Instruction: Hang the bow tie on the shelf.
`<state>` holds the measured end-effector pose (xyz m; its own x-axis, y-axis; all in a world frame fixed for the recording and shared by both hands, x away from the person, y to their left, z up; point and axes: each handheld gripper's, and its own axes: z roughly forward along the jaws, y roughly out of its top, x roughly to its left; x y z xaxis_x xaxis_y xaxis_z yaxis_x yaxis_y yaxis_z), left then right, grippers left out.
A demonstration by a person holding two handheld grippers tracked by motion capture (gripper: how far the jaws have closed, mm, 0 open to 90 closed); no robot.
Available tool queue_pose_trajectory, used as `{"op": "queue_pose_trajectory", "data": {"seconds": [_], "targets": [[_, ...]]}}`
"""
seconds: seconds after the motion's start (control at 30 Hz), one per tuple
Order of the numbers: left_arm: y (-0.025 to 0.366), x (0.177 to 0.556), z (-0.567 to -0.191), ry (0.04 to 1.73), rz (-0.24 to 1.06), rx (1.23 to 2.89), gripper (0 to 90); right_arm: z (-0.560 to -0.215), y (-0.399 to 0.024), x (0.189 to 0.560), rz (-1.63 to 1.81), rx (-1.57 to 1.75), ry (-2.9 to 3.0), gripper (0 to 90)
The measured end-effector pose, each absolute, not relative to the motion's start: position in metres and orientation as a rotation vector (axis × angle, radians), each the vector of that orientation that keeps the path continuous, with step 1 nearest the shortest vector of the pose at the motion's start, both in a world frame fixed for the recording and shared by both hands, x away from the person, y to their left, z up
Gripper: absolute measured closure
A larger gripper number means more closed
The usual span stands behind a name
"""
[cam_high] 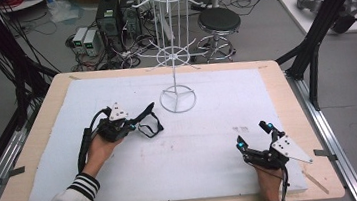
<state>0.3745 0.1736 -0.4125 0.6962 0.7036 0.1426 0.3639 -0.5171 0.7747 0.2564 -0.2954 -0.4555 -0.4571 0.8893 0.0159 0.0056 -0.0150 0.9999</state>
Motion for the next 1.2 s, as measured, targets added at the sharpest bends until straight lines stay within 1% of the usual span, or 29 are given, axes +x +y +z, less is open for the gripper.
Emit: {"op": "queue_pose_trajectory", "data": {"seconds": [0.27, 0.4, 0.87, 1.2], "targets": [[0.175, 0.368, -0.403, 0.712, 0.593, 2.060, 85.0, -0.455, -0.295, 0.256, 1.562, 0.959, 1.544, 5.8], [0.175, 0.366, -0.400, 0.697, 0.599, 2.033, 85.0, -0.455, -0.295, 0.256, 1.561, 0.958, 1.544, 5.8], [0.174, 0.357, -0.384, 0.630, 0.553, 1.888, 85.1, -0.456, -0.295, 0.256, 1.561, 0.961, 1.545, 5.8], [0.172, 0.349, -0.364, 0.582, 0.538, 1.803, 85.1, -0.455, -0.295, 0.256, 1.560, 0.959, 1.545, 5.8]]}}
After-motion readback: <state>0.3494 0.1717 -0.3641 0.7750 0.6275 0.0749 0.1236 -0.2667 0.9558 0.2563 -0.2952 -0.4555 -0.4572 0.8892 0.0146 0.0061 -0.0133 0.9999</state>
